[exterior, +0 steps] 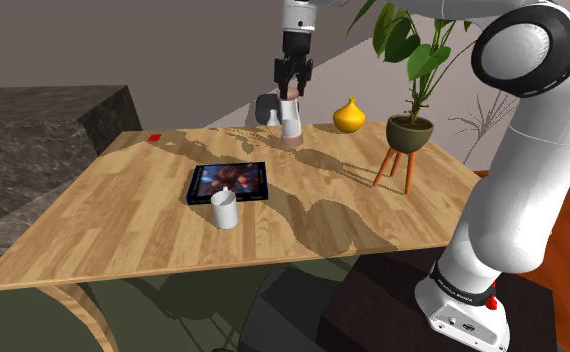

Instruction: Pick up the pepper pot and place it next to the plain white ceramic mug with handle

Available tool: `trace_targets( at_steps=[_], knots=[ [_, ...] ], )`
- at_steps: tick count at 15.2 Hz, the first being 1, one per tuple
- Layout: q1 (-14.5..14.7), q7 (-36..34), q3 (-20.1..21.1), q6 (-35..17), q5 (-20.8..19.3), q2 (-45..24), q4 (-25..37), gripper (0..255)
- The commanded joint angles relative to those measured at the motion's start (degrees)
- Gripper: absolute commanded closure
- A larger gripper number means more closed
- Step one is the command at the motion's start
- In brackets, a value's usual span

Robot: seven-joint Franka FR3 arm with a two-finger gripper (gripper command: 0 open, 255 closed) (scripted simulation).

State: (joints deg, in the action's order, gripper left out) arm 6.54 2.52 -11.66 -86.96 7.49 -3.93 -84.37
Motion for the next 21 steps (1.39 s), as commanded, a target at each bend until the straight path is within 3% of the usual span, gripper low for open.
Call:
trace_targets(
  at_steps=[1,8,21],
  knots=[
    [1.44,-2.89,1.24,0.75,-0.03,-0.01,1.11,255],
    [6.88,-13.34,5.83,3.16,0.02,-2.66,7.43,255],
    [7.24,-12.41,6.01,-7.99,-0.34,0.56,-6.97,255]
  ],
)
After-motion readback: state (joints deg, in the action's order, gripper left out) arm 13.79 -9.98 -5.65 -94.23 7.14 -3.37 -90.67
